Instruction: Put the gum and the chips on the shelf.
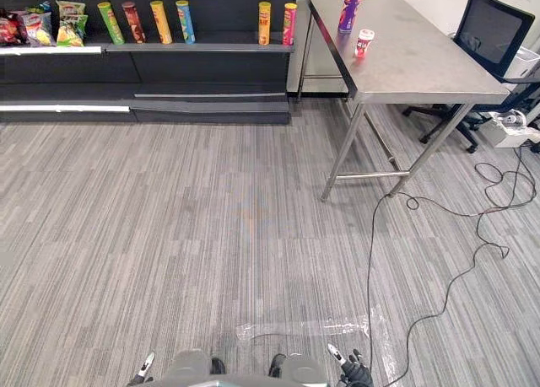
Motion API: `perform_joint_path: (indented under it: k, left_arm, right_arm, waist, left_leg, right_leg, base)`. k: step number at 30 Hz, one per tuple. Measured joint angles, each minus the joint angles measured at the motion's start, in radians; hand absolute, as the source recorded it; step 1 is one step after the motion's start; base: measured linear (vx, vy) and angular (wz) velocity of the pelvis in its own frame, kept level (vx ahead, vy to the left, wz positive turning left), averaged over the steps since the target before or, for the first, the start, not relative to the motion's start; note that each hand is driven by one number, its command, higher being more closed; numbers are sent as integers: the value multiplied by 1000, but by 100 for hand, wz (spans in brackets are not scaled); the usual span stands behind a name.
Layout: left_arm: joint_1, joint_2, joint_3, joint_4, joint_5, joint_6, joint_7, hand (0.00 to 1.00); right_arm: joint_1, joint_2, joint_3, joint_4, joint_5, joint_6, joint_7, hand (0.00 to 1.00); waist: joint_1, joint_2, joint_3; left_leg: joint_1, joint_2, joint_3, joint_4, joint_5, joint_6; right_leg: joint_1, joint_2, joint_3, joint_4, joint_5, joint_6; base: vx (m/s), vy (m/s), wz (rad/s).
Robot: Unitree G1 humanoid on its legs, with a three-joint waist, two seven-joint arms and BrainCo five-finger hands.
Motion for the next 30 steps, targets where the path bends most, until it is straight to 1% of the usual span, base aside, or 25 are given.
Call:
perform_joint_path:
  k: [1, 2, 5, 7, 8, 9, 10, 11, 12, 13, 14, 17, 18, 19, 20, 21, 22, 23, 24, 25, 26, 27, 28, 29, 30]
  left_arm:
    - [8, -6, 10, -5, -5, -3, -9, 0]
    - [11, -18, 18, -8, -1, -10, -26, 0]
    - [19, -27, 24, -13, 18, -24, -53, 0]
    - [19, -27, 24, -14, 18, -24, -72, 0]
    - [20, -29, 24, -13, 17, -24, -75, 0]
    - [28, -37, 23, -14, 17, -23, -82, 0]
    - [38, -49, 24, -13, 16, -23, -91, 0]
    - [44, -51, 27, -11, 14, -23, -96, 0]
    - [50, -47, 27, -12, 15, -24, -102, 0]
    - [54, -32, 27, -15, 16, -30, -103, 0]
    - [44, -16, 27, -15, 18, -31, -97, 0]
    - [28, -11, 34, -14, 47, -27, -85, 0]
    - [28, -11, 37, -14, 48, -24, -87, 0]
    - [31, -9, 43, -10, 53, -23, -89, 0]
    - [34, -6, 44, -6, 57, -23, -89, 0]
    - [36, -4, 44, -3, 60, -23, -90, 0]
    - [40, 1, 41, -3, 84, -21, -91, 0]
    - [40, 5, 38, -4, 118, -22, -92, 0]
    - [40, 7, 37, -5, 133, -21, -92, 0]
    - [39, 11, 35, -9, 145, -21, -92, 0]
    - [39, 15, 34, -14, 167, -14, -86, 0]
    - [38, 16, 33, -15, 173, -9, -78, 0]
    - [38, 15, 30, -15, 173, -1, -62, 0]
    - [38, 14, 29, -15, 172, 2, -57, 0]
    - [37, 12, 22, -14, 171, 11, -51, 0]
  right_arm:
    - [-8, -8, 0, -1, 0, 4, -2, 0]
    - [-12, -18, -4, -1, -1, 6, -1, 0]
    - [-23, -26, -34, -2, -10, 17, 0, 0]
    - [-17, -26, -40, -1, -38, 25, 12, 0]
    - [-14, -29, -42, -1, -38, 25, 15, 0]
    - [-8, -34, -42, -1, -38, 25, 21, 0]
    - [1, -38, -43, -1, -39, 23, 22, 0]
    - [1, -37, -44, 0, -39, 23, 21, 0]
    - [4, -32, -47, 4, -40, 23, 22, 0]
    - [-1, -21, -53, 9, -52, 24, 31, 0]
    - [-12, -7, -59, 4, -76, 22, 40, 0]
    - [-22, 3, -80, 5, -110, 20, 35, 0]
    - [-22, 3, -82, 5, -117, 21, 34, 0]
    - [-21, 7, -82, 4, -117, 21, 29, 0]
    - [-17, 7, -82, 1, -118, 21, 18, 0]
    - [-13, 7, -83, -2, -119, 21, 13, 0]
    - [-9, 7, -83, -4, -125, 21, 10, 0]
    - [6, 6, -83, -11, -135, 21, 3, 0]
    - [10, 5, -83, -14, -136, 21, -1, 0]
    - [13, 7, -87, -23, -135, 21, -4, 0]
    - [13, 8, -81, -30, -134, 17, -6, 0]
    - [12, 8, -79, -30, -133, 15, -6, 0]
    - [10, 7, -72, -30, -129, 3, -6, 0]
    - [10, 7, -70, -31, -123, -5, -5, 0]
    - [9, 7, -70, -33, -112, -20, -5, 0]
  waist:
    - [5, 4, 6]
    - [13, 19, 15]
    - [20, 30, 22]
    - [20, 34, 29]
    - [20, 38, 31]
    - [20, 50, 33]
    - [18, 64, 32]
    - [19, 61, 34]
    - [26, 65, 32]
    - [25, 30, 25]
    - [23, 10, 24]
    - [25, -3, 20]
    - [27, -5, 18]
    - [26, -11, 6]
    - [27, -16, -9]
    - [26, -19, -18]
    - [22, -21, -23]
    - [22, -21, -34]
    - [20, -18, -36]
    - [18, -16, -36]
    - [16, -18, -36]
    - [14, -17, -36]
    - [12, -12, -35]
    - [9, -7, -35]
    - [5, 1, -33]
  left_leg:
    - [-20, 3, -5, 26, -27, 8]
    - [-31, 6, -5, 5, -46, 5]
    - [-46, 0, -8, -114, -38, -3]
    - [-68, -3, -35, -281, 28, -17]
    - [-69, 0, -46, -332, 54, -29]
    - [-65, 9, -71, -426, 98, -42]
    - [-60, 27, -89, -469, 115, -45]
    - [-55, 28, -84, -448, 164, -39]
    - [-46, 6, -77, -420, 192, -17]
    - [-57, -18, -62, -364, 156, 28]
    - [-82, -41, -57, -305, 104, 41]
    - [-103, -75, -41, -206, 8, 65]
    - [-96, -82, -34, -199, -8, 71]
    - [-79, -101, -26, -204, -29, 82]
    - [-54, -120, -12, -229, -40, 91]
    - [-38, -130, -7, -248, -42, 97]
    - [-14, -147, -8, -274, -45, 105]
    - [44, -174, -12, -322, -55, 122]
    - [64, -180, -19, -339, -61, 132]
    - [103, -186, -29, -365, -67, 160]
    - [142, -185, -37, -387, -61, 163]
    - [164, -183, -41, -402, -61, 164]
    - [206, -173, -56, -432, -60, 163]
    - [224, -163, -61, -446, -60, 163]
    - [256, -142, -66, -471, -60, 160]
  right_leg:
    - [6, -4, 15, 4, -6, -1]
    - [15, -8, 39, 6, -9, 0]
    - [28, -35, 80, 9, -18, 13]
    - [57, -70, 95, 7, -36, 39]
    - [67, -74, 101, 7, -43, 48]
    - [87, -80, 110, 7, -60, 74]
    - [114, -82, 121, 7, -80, 103]
    - [131, -92, 129, 7, -93, 119]
    - [153, -115, 141, 0, -102, 128]
    - [175, -140, 148, -21, -101, 125]
    - [176, -166, 160, -29, -84, 131]
    - [178, -207, 176, -6, -32, 171]
    - [175, -218, 179, 11, -22, 185]
    - [148, -239, 195, 79, -1, 189]
    - [81, -262, 222, 206, 34, 186]
    - [40, -277, 230, 278, 66, 181]
    - [0, -296, 228, 366, 123, 168]
    - [-61, -326, 227, 497, 268, 141]
    - [-81, -331, 227, 549, 305, 141]
    - [-135, -326, 210, 665, 249, 134]
    - [-177, -315, 161, 741, 154, 119]
    - [-193, -303, 128, 751, 111, 111]
    - [-222, -265, 64, 725, 42, 97]
    - [-235, -240, 38, 689, 19, 87]
    - [-267, -189, -2, 594, -3, 71]
  base:
    - [89, 52, -34]
    - [110, 79, -47]
    - [150, 136, -44]
    - [266, 228, -16]
    - [287, 284, -17]
    - [322, 350, -28]
    - [433, 473, -29]
    - [417, 428, -31]
    - [440, 371, -27]
    - [411, 306, -21]
    - [442, 344, -5]
    - [336, 303, 1]
    - [301, 262, -11]
    - [307, 216, -12]
    - [307, 200, -11]
    - [309, 177, -1]
    - [323, 167, 13]
    - [327, 163, 18]
    - [396, 178, 17]
    - [322, 104, 19]
    - [354, 85, 21]
    - [381, 41, 20]
    - [328, 2, 16]
    - [363, -30, 20]
    - [343, -66, 22]
